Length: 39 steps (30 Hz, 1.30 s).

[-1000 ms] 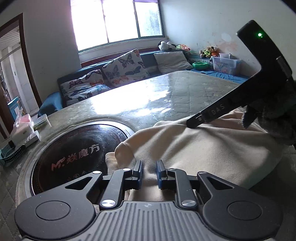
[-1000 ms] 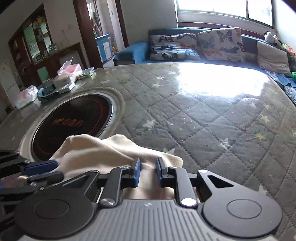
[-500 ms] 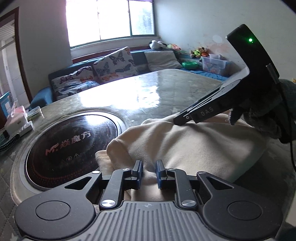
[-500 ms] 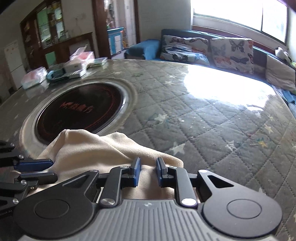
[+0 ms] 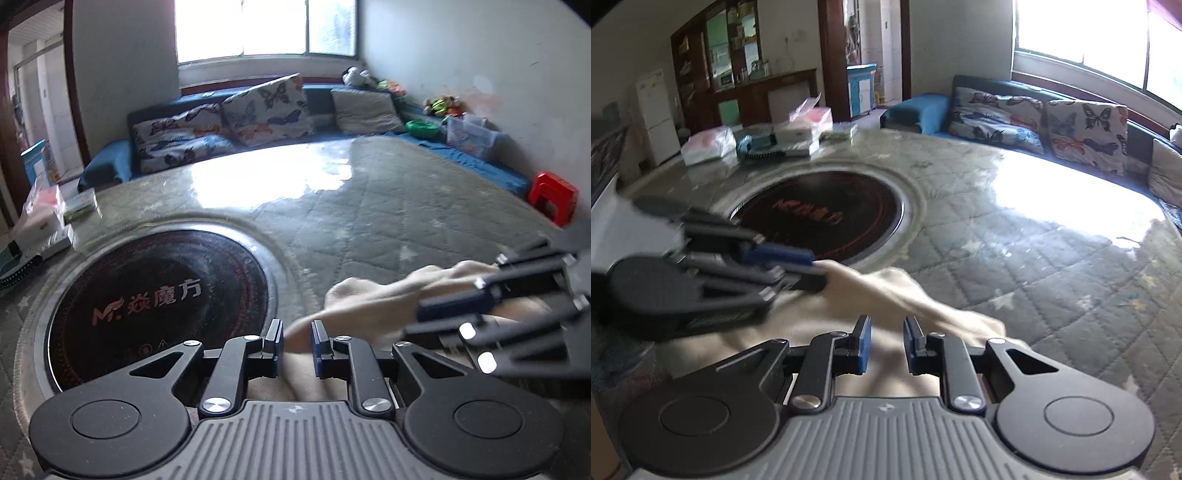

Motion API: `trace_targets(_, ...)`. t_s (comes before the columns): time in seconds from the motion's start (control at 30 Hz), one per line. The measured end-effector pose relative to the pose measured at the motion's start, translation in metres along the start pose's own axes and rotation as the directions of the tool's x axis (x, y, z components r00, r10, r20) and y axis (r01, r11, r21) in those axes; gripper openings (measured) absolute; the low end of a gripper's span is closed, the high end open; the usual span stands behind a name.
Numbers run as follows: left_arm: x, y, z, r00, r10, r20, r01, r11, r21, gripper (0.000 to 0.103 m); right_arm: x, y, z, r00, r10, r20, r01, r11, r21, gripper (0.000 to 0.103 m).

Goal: Fold clothes

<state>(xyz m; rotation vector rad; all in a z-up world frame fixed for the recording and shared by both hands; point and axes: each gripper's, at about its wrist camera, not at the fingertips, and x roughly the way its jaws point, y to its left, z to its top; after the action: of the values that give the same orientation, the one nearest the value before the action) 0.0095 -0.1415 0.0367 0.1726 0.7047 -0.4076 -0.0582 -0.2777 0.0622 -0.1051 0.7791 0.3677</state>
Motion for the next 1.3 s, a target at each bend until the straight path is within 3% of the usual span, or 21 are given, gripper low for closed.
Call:
trace_targets(0.23, -0.003, 0.004, -0.001, 1.000, 0.002, 0.004, -0.002, 1.000, -0.022, 0.020, -0.020, -0.016, -0.013, 0.999, 0.023, 0.024, -0.025, 0.997, 0.073, 0.018)
trace_targets(0.37, -0.017, -0.009, -0.003, 0.999, -0.013, 0.029, 0.014, 1.000, -0.003, 0.020, -0.041, -0.044, -0.027, 0.997, -0.049, 0.052, 0.041, 0.988, 0.148, 0.018)
trace_targets(0.47, -0.025, -0.024, -0.006, 0.999, -0.028, 0.043, 0.027, 0.999, 0.044, 0.020, -0.041, -0.068, -0.037, 0.994, -0.105, 0.027, 0.097, 0.974, 0.204, 0.018)
trace_targets(0.63, -0.043, -0.049, -0.012, 0.994, -0.099, 0.056, 0.092, 0.990, 0.108, 0.020, -0.052, -0.096, -0.044, 0.993, -0.108, 0.051, 0.088, 0.950, 0.298, 0.017)
trace_targets(0.7, -0.048, -0.062, -0.015, 0.987, -0.151, 0.060, 0.140, 0.979, 0.147, 0.020, -0.059, -0.104, -0.046, 0.989, -0.131, 0.065, 0.104, 0.944, 0.313, 0.017)
trace_targets(0.93, -0.053, -0.117, -0.020, 0.946, -0.319, 0.059, 0.294, 0.920, 0.259, 0.020, -0.058, -0.121, -0.059, 0.998, -0.049, 0.038, 0.031, 0.921, 0.389, 0.019)
trace_targets(1.03, -0.051, -0.134, -0.022, 0.933, -0.355, 0.055, 0.325, 0.900, 0.291, 0.020, -0.052, -0.124, -0.063, 0.999, -0.033, 0.031, 0.017, 0.916, 0.401, 0.019)
trace_targets(1.2, -0.049, -0.142, -0.027, 0.928, -0.369, 0.045, 0.339, 0.890, 0.304, 0.020, -0.047, -0.116, -0.062, 0.997, -0.066, 0.037, 0.050, 0.939, 0.342, 0.008)
trace_targets(1.3, -0.051, -0.140, -0.030, 0.919, -0.392, 0.043, 0.362, 0.882, 0.303, 0.020, -0.052, -0.116, -0.064, 0.997, -0.061, 0.051, 0.040, 0.940, 0.340, 0.009)
